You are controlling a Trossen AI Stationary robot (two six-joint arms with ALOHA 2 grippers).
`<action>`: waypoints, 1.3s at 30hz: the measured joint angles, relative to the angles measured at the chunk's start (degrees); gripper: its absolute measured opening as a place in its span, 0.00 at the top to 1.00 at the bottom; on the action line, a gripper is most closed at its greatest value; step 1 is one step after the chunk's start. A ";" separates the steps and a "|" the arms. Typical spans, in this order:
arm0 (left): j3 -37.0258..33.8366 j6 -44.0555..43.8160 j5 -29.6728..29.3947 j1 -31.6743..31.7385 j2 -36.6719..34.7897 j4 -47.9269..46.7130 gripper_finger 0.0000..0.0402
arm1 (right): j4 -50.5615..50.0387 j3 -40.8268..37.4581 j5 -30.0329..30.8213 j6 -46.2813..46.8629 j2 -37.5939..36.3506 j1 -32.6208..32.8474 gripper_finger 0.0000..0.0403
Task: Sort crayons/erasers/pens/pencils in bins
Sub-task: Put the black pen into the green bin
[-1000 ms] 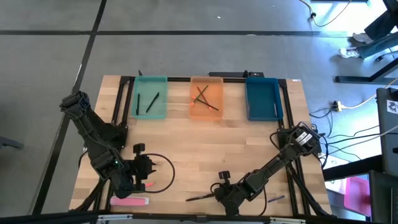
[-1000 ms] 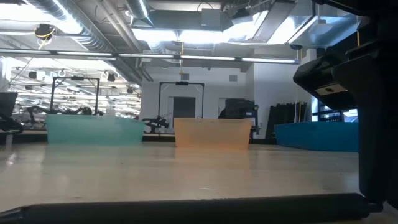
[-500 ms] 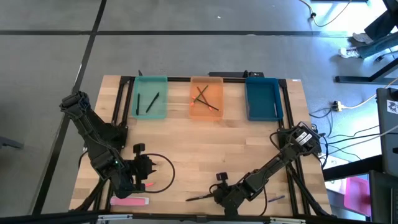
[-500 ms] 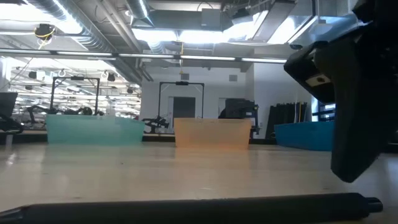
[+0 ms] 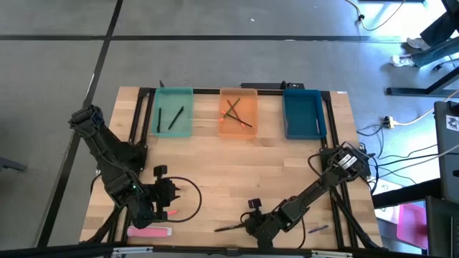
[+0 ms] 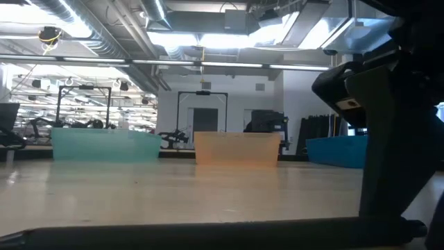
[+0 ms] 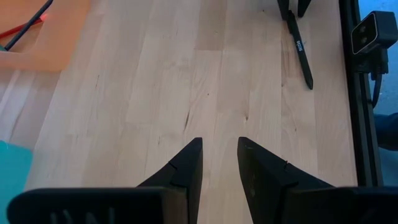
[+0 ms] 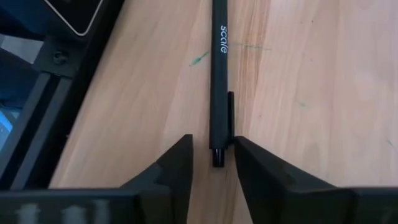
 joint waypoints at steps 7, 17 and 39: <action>0.00 -0.01 0.02 0.00 0.00 0.02 0.77 | -0.01 0.00 0.34 1.19 0.15 -0.13 0.86; 0.00 -0.02 0.00 0.00 0.00 0.02 0.77 | 0.72 -0.13 2.96 2.83 0.33 -0.77 0.94; 0.00 -0.02 0.00 0.00 0.00 0.02 0.77 | 5.37 -0.35 5.04 2.74 0.61 -7.52 0.93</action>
